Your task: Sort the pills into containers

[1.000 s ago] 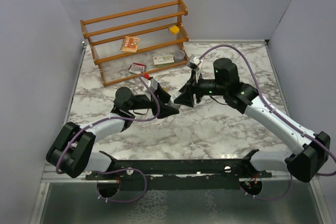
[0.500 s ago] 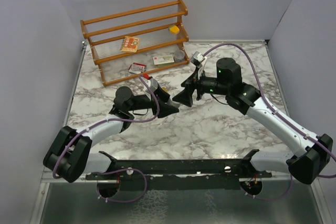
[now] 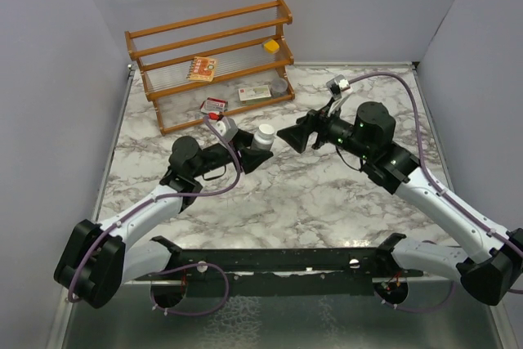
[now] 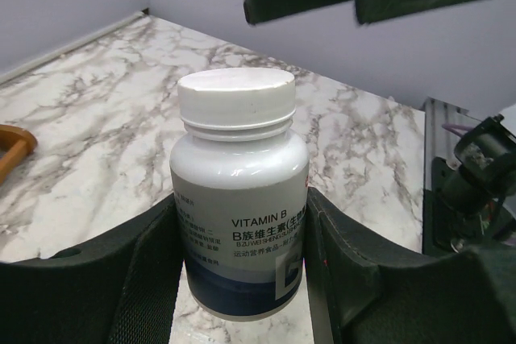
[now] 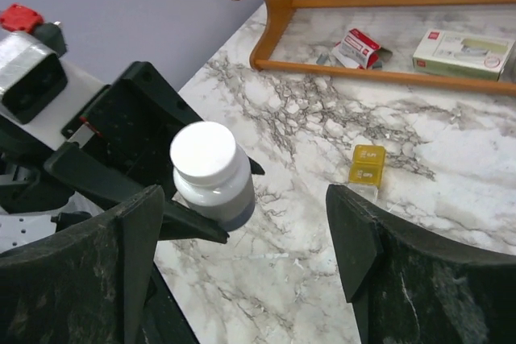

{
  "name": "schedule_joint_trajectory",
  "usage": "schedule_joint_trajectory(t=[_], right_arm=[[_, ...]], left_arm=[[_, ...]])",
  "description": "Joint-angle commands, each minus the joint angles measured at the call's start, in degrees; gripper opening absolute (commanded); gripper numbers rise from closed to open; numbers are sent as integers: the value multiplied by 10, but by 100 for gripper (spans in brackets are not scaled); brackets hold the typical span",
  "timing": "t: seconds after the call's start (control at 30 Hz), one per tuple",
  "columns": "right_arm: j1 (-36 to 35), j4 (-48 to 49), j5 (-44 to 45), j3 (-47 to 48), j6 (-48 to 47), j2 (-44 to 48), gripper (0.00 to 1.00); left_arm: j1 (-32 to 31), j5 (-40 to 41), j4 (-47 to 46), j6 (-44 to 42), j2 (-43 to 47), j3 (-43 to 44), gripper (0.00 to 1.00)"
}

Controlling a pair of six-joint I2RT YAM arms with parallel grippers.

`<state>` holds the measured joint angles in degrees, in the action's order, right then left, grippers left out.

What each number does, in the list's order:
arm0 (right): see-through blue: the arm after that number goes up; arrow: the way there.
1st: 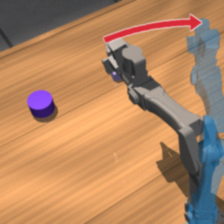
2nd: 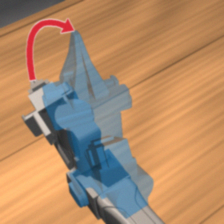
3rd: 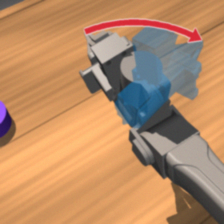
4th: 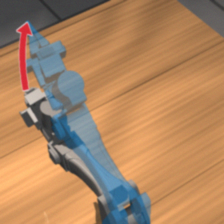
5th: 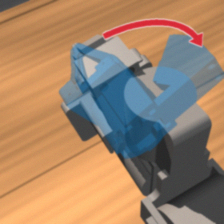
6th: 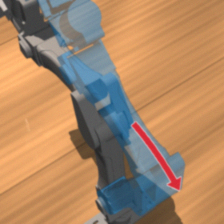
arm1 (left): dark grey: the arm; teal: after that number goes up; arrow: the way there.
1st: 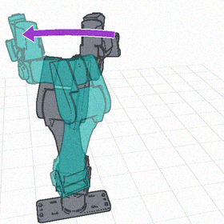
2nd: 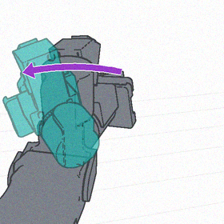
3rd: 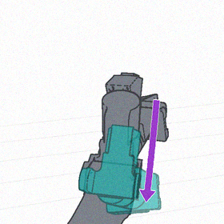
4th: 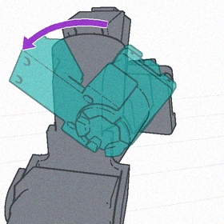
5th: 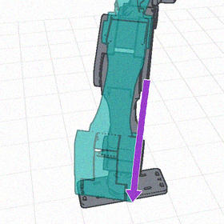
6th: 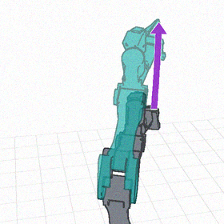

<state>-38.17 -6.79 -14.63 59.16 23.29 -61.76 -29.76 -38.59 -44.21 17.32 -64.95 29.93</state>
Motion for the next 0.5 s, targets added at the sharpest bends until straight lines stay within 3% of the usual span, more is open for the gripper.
schedule_joint_trajectory(t=[0.0,0.47], right_arm=[[-2,71,21,-24,57,-17,79],[-40,115,15,2,44,-83,63]], left_arm=[[-1,67,23,-31,26,6,0],[-1,64,25,-31,9,8,0]])
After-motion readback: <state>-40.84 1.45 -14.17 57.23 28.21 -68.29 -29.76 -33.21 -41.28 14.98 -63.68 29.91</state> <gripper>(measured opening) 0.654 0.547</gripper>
